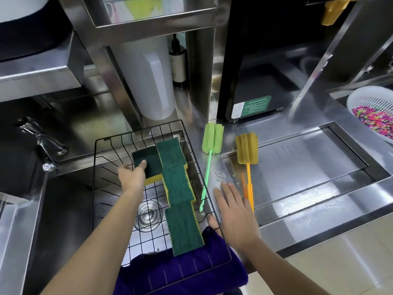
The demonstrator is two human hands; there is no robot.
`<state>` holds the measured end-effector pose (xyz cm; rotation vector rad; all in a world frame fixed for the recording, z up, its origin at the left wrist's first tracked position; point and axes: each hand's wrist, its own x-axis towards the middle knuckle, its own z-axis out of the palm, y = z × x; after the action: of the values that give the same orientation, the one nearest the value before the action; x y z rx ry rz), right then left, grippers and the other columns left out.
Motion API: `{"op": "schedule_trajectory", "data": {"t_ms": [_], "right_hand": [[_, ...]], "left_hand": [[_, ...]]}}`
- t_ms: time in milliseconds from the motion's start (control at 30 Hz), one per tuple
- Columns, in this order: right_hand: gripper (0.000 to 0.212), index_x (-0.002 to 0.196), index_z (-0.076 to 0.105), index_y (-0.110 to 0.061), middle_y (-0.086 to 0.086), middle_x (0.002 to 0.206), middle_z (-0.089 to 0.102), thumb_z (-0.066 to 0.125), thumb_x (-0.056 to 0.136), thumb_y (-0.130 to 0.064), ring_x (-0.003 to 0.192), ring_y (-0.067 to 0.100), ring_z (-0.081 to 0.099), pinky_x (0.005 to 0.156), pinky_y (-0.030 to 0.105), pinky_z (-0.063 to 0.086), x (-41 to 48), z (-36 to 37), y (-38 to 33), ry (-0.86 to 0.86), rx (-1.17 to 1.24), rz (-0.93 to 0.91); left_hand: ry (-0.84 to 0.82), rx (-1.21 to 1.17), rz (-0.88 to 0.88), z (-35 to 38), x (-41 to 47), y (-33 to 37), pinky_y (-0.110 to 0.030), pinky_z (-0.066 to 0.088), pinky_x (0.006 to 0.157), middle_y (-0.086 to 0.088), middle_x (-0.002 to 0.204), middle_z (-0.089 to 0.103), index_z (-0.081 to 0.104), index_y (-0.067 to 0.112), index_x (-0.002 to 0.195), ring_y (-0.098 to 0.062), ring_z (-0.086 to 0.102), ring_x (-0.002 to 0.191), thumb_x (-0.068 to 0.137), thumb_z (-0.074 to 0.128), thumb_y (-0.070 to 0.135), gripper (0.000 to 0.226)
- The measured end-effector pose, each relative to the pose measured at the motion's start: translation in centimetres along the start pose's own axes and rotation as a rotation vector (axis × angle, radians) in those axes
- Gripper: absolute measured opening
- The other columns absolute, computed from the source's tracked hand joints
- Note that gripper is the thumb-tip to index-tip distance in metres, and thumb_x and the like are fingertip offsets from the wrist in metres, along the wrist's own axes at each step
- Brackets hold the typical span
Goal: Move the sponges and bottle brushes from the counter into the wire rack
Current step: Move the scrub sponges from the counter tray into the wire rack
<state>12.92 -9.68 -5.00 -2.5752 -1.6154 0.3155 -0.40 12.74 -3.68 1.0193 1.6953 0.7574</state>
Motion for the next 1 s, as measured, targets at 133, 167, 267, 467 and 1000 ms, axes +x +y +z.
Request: {"op": "schedule_trajectory", "data": {"t_ms": [133, 167, 267, 467, 1000], "right_hand": [[0.067, 0.13, 0.048, -0.01, 0.014, 0.135, 0.051, 0.007, 0.095, -0.05, 0.126, 0.032, 0.044, 0.085, 0.045, 0.048, 0.0, 0.4, 0.2, -0.003, -0.005, -0.004], [0.063, 0.131, 0.046, -0.011, 0.014, 0.135, 0.051, 0.015, 0.095, -0.05, 0.126, 0.032, 0.044, 0.085, 0.045, 0.048, 0.0, 0.5, 0.3, 0.0, -0.005, -0.007], [0.061, 0.132, 0.043, -0.011, 0.014, 0.136, 0.05, 0.034, 0.085, -0.048, 0.126, 0.032, 0.042, 0.086, 0.045, 0.048, 0.1, 0.7, 0.4, 0.006, -0.01, -0.027], [0.063, 0.133, 0.044, -0.012, 0.013, 0.137, 0.049, 0.036, 0.083, -0.049, 0.128, 0.031, 0.041, 0.089, 0.045, 0.046, 0.2, 1.0, 0.5, 0.009, -0.032, -0.036], [0.064, 0.13, 0.05, -0.01, 0.014, 0.135, 0.051, 0.035, 0.084, -0.052, 0.126, 0.032, 0.043, 0.088, 0.046, 0.047, 0.1, 1.4, 0.6, 0.051, -0.011, -0.061]], "left_hand": [[0.093, -0.126, 0.087, 0.3, -2.8, -1.6, -0.03, 0.028, 0.107, -0.012, 0.15, 0.03, 0.023, 0.006, 0.145, -0.025, 0.038, 0.133, 0.09, 0.059, 0.026, 0.068], [0.081, -0.117, 0.125, 0.4, -3.8, -2.3, -0.025, 0.025, 0.104, -0.009, 0.153, 0.027, 0.021, 0.007, 0.146, -0.02, 0.036, 0.133, 0.092, 0.057, 0.025, 0.067], [0.004, -0.09, 0.236, 1.0, -6.1, -4.3, -0.024, 0.021, 0.108, -0.004, 0.156, 0.023, 0.019, 0.012, 0.148, -0.017, 0.026, 0.141, 0.094, 0.053, 0.025, 0.065], [-0.101, 0.072, 0.299, 1.1, -6.9, -5.6, -0.034, 0.006, 0.117, 0.006, 0.161, -0.003, 0.01, 0.02, 0.152, -0.009, -0.002, 0.148, 0.096, 0.047, 0.033, 0.068], [0.023, 0.054, 0.193, 1.1, -3.5, -3.1, -0.034, 0.038, 0.098, -0.018, 0.132, 0.047, 0.039, 0.004, 0.128, -0.03, 0.05, 0.116, 0.091, 0.058, 0.017, 0.043]]}}
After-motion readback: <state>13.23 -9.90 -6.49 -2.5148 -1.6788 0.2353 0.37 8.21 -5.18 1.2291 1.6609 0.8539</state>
